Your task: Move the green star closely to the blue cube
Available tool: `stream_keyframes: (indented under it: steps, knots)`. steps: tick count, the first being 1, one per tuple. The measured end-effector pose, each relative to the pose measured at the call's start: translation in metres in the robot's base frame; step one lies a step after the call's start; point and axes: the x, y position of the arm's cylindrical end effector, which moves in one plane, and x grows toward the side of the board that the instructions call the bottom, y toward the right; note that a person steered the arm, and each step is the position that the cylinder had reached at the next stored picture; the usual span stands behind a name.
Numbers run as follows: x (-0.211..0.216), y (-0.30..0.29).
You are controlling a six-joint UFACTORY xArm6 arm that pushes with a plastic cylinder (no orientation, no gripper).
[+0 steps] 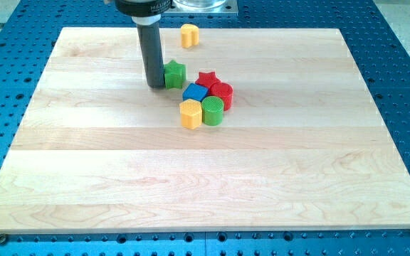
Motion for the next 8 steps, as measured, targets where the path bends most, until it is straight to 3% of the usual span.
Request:
stream_keyframes:
  steps: [1,2,3,4,5,6,8]
  knots:
    - [-0.043,0.021]
    - [-0.037,0.045]
    - [-0.056,0.087]
    - [-0.029,0.077]
    - [-0.024,0.032]
    - [-0.046,0.03]
    - [0.002,0.049]
